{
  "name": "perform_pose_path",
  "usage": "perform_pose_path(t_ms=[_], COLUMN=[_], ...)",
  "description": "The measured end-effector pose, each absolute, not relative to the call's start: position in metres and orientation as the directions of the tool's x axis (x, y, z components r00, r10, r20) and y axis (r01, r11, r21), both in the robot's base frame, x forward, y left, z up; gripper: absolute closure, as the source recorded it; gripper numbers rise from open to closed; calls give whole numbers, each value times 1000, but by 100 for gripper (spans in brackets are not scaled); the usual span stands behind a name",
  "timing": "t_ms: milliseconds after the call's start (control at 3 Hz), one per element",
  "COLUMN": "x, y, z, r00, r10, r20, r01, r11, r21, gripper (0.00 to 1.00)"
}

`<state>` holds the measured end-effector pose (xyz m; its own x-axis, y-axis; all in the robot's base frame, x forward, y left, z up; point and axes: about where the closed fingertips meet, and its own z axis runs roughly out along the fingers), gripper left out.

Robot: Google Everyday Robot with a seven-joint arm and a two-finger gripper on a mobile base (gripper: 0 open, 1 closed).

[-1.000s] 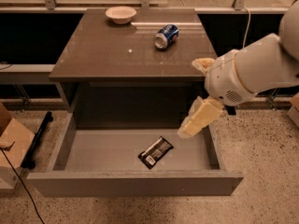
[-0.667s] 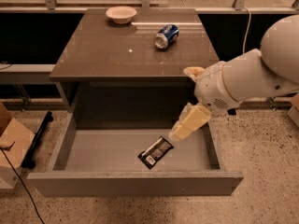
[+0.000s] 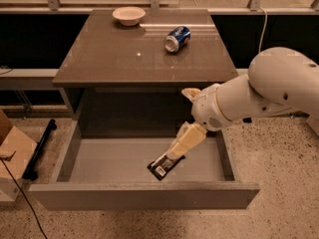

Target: Pick rxbar chocolate from top drawer and place on counter

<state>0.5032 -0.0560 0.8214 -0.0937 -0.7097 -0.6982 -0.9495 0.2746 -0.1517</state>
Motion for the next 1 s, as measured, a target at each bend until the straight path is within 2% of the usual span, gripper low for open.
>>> perform_pose_path(t_ms=[333, 1000], x=[506, 510], y=[-40, -33], z=[798, 788], r00=[-104, -112], r10=[-704, -695], r20=[-703, -711], r01=[-965, -957], r11=[242, 267], r21=[-100, -110], gripper=[0, 0])
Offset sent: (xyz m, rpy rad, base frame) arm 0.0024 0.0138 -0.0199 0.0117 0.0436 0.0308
